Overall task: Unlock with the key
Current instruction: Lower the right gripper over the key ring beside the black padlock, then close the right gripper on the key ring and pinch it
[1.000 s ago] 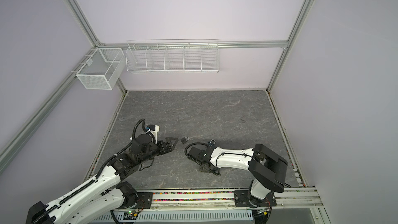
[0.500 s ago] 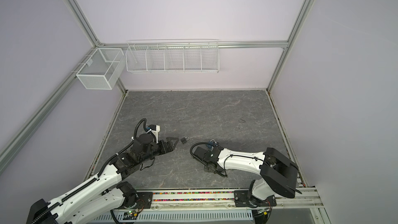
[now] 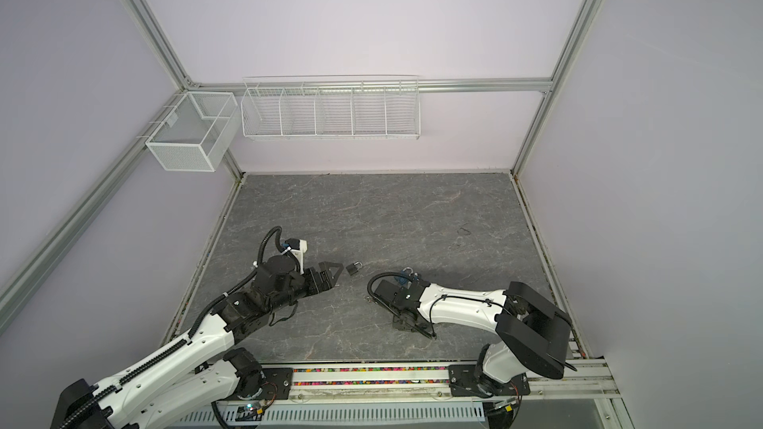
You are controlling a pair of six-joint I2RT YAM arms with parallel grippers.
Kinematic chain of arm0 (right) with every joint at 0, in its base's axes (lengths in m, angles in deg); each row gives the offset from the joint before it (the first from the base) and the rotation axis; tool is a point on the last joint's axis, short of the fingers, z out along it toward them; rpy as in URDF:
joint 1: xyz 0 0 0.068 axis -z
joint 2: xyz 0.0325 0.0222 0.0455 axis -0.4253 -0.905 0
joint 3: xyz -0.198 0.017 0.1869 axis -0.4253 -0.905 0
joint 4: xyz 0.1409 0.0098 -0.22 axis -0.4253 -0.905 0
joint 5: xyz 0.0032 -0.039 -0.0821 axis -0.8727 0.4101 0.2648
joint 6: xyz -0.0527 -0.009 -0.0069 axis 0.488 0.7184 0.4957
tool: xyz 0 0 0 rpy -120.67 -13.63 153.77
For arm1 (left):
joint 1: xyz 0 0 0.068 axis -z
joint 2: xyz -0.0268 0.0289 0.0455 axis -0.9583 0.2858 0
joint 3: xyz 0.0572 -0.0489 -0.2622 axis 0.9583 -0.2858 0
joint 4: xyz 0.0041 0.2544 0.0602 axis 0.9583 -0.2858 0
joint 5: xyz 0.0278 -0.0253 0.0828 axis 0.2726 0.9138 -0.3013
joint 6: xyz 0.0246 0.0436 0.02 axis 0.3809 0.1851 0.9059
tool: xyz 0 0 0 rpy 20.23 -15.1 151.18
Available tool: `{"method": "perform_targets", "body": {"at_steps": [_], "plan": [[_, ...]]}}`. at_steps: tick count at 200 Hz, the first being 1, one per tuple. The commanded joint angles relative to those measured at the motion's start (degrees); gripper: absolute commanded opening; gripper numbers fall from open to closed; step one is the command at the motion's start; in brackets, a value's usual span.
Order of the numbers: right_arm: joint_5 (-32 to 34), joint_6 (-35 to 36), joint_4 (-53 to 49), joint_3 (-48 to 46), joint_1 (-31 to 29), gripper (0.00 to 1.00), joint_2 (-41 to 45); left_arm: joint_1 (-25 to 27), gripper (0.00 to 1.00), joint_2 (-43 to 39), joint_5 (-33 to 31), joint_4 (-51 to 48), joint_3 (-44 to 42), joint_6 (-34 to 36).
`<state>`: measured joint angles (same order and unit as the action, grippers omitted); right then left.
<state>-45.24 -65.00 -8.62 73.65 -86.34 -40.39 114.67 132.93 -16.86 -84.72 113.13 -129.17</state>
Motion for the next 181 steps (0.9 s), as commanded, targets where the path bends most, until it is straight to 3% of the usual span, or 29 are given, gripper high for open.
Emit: {"method": "perform_targets", "body": {"at_steps": [1,112,181], "plan": [[-0.83,-0.63,0.77,-0.46,0.62,0.33,-1.1,0.29,1.0,0.46,-0.82,0.38,1.93,-0.49],[-0.39,0.54,0.28,-3.92,2.83,0.22,3.08,0.28,1.0,1.93,-0.25,1.31,2.02,-0.61],[0.64,1.72,0.69,-5.99,3.65,0.23,6.83,0.34,1.0,2.32,0.03,1.62,2.19,-0.72]]}}
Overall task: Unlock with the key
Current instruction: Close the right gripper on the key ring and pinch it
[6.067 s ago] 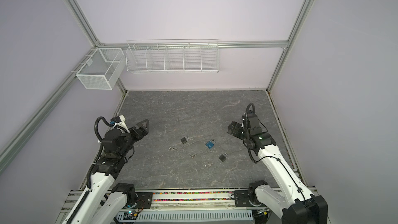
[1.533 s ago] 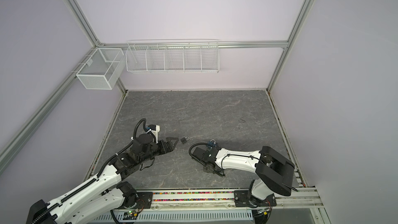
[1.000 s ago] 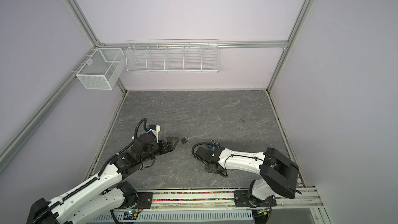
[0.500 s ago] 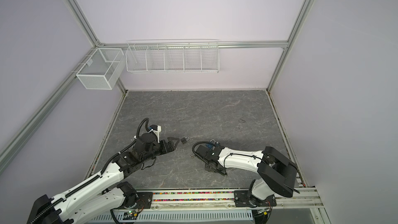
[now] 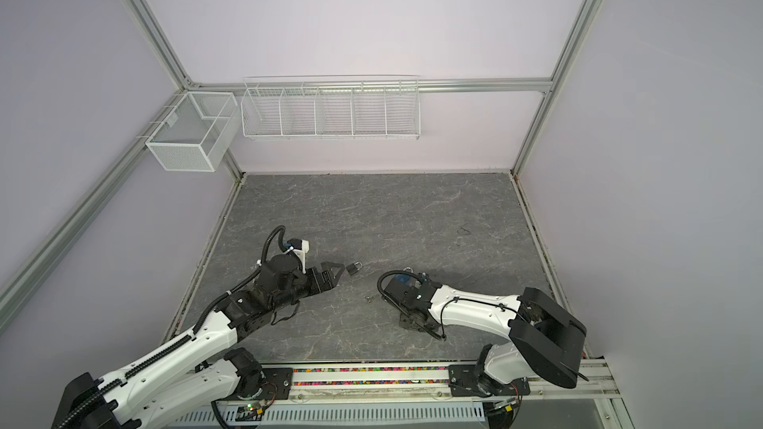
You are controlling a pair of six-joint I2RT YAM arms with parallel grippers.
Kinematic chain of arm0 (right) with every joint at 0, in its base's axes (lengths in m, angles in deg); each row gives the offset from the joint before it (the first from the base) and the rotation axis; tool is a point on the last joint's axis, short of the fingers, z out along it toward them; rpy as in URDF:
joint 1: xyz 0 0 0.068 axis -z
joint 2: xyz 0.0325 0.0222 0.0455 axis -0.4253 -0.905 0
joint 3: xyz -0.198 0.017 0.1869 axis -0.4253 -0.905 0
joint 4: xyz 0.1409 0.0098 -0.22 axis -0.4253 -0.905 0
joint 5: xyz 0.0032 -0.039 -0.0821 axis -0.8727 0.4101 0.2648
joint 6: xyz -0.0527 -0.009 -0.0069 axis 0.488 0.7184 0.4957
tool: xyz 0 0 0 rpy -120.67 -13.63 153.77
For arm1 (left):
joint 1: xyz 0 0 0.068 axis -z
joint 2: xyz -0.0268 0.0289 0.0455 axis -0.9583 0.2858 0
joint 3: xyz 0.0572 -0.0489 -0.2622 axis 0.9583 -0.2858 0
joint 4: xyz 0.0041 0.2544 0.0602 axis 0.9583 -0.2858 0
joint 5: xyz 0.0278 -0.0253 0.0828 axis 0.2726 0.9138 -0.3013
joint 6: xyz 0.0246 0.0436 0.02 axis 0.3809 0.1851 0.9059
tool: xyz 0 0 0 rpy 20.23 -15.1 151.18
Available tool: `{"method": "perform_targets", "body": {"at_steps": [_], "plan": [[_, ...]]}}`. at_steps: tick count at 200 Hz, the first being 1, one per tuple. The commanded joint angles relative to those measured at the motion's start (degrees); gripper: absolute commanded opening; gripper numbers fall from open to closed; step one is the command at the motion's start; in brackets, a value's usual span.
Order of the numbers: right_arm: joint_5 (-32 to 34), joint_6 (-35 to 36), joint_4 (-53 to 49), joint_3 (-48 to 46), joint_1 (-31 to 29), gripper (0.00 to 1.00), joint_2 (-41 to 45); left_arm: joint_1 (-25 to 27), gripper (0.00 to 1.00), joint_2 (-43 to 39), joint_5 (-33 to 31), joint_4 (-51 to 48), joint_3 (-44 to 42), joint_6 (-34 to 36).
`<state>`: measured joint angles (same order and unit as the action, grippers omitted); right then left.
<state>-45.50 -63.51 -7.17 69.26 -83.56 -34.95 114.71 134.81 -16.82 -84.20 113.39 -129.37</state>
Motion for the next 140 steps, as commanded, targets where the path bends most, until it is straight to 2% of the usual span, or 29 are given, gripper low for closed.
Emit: {"method": "perform_targets", "body": {"at_steps": [1,140], "plan": [[0.88,0.27,-0.69,-1.64,0.85,0.23,1.41,0.32,1.0,0.47,-0.03,1.07,1.93,-0.53],[0.54,5.31,2.28,-2.13,2.18,0.23,-0.21,0.38,1.0,1.05,-0.07,1.14,1.88,-0.8]]}}
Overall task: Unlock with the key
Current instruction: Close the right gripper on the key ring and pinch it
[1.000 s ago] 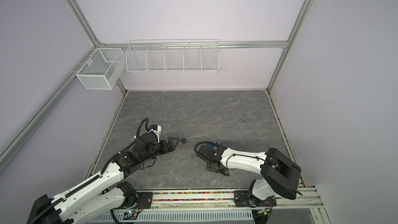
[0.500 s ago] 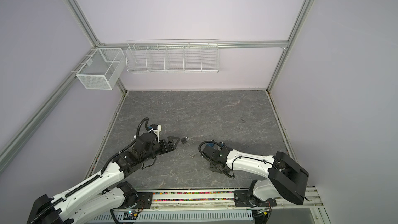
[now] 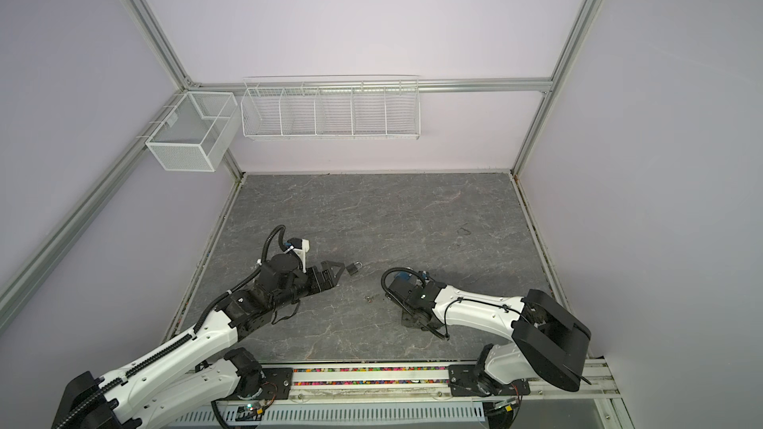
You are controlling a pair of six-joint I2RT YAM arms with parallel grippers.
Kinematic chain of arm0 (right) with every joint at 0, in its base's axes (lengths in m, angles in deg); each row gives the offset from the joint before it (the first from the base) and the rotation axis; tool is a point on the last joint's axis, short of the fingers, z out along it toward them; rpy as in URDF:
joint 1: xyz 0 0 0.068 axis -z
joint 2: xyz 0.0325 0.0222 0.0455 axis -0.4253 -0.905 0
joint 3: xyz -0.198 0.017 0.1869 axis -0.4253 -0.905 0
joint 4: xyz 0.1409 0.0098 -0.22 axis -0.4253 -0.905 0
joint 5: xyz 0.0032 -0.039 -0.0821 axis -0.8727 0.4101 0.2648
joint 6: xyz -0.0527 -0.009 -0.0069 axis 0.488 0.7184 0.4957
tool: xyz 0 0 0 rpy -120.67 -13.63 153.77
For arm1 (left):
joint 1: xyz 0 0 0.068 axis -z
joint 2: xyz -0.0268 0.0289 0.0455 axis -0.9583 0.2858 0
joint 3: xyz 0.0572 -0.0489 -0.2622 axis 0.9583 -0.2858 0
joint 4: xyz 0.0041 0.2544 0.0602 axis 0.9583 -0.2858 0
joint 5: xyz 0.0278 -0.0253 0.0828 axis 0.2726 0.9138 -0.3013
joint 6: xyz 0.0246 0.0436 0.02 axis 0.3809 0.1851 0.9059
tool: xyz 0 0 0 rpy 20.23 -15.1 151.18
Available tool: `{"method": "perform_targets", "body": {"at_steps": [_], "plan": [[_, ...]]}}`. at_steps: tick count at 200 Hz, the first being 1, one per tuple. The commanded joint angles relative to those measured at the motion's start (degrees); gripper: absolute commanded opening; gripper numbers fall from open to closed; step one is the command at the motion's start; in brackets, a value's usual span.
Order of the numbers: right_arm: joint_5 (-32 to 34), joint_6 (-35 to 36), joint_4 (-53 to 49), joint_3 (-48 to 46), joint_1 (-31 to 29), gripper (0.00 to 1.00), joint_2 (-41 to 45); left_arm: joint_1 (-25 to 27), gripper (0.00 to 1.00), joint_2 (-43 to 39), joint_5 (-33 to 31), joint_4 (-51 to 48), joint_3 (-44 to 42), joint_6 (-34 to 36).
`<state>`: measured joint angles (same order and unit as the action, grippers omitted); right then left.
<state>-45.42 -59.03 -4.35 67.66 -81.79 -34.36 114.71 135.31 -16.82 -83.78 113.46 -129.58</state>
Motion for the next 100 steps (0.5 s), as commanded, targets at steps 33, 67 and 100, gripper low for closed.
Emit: {"method": "perform_targets", "body": {"at_steps": [33,67,100], "plan": [[0.8,1.63,-0.64,-0.49,0.48,0.2,-0.55,0.44,1.0,1.12,0.09,1.16,1.86,-0.74],[0.62,2.74,-0.57,-0.55,0.48,0.16,0.1,0.57,1.0,2.08,0.28,1.47,2.21,-0.74],[0.57,4.39,-0.05,-0.53,0.57,0.15,1.0,0.73,1.0,2.43,0.24,1.93,2.21,-0.92]]}}
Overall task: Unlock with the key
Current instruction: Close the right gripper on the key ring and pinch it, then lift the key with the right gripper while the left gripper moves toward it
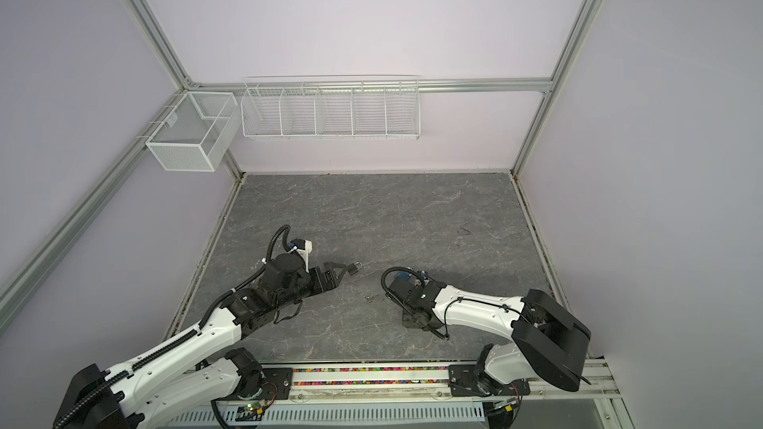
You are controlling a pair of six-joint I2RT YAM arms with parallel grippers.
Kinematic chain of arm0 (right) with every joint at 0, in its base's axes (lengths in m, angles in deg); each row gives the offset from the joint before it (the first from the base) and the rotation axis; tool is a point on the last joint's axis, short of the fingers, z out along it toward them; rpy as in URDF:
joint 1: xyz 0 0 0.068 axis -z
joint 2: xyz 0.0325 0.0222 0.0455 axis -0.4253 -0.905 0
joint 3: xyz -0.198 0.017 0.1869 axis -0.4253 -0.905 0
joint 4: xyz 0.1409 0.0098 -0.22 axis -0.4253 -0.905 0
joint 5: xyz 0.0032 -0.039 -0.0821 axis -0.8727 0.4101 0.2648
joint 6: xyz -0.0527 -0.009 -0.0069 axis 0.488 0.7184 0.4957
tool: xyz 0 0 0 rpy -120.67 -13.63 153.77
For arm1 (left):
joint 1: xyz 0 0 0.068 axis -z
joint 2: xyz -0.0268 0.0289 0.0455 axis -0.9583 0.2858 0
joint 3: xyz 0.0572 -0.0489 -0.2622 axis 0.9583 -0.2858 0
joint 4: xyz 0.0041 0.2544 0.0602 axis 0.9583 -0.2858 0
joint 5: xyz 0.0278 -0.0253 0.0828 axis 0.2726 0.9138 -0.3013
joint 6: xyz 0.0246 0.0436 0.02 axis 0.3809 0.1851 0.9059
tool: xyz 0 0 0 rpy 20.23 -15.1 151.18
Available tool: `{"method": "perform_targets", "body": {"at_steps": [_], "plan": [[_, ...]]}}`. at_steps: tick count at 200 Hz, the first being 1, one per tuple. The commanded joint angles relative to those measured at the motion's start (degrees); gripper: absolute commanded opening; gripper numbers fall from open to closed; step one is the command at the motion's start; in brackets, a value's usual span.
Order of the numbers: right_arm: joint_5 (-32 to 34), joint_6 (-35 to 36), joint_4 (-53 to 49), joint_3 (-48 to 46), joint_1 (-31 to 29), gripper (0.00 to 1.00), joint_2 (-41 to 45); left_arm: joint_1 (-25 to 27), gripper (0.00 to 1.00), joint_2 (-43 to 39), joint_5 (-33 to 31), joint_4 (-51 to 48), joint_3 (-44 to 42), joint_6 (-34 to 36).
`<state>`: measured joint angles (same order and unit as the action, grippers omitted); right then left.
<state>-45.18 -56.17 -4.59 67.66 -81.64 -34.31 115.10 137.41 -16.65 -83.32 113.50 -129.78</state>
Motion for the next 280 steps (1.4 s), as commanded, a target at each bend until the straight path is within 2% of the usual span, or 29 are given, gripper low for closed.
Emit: {"method": "perform_targets", "body": {"at_steps": [1,39,96,147,178,198,255,280], "plan": [[0.34,1.55,0.25,-0.53,0.45,0.15,1.01,0.36,1.0,0.3,0.1,1.48,2.17,-0.73],[0.4,3.05,0.65,-0.6,0.45,0.09,1.36,0.33,1.0,0.67,0.11,1.49,2.26,-0.75],[-0.68,6.49,1.69,-0.53,0.61,0.06,1.62,0.53,1.0,0.79,0.27,1.71,2.43,-1.61],[1.67,11.4,0.52,0.33,0.62,0.06,7.57,2.84,1.0,0.58,2.93,4.42,2.78,-7.58],[3.16,16.31,0.13,1.3,0.66,0.06,13.76,6.67,0.98,3.55,3.96,6.47,5.22,-11.96],[3.7,20.17,0.27,2.48,0.57,0.06,17.55,7.5,0.96,6.13,6.97,9.47,6.42,-15.07],[5.97,34.36,6.41,4.37,0.31,0.06,27.57,7.77,0.93,13.23,12.37,8.92,13.46,-14.69],[3.55,40.66,9.81,5.13,0.22,0.06,29.1,7.77,0.91,15.27,14.69,8.53,16.42,-13.53]]}}
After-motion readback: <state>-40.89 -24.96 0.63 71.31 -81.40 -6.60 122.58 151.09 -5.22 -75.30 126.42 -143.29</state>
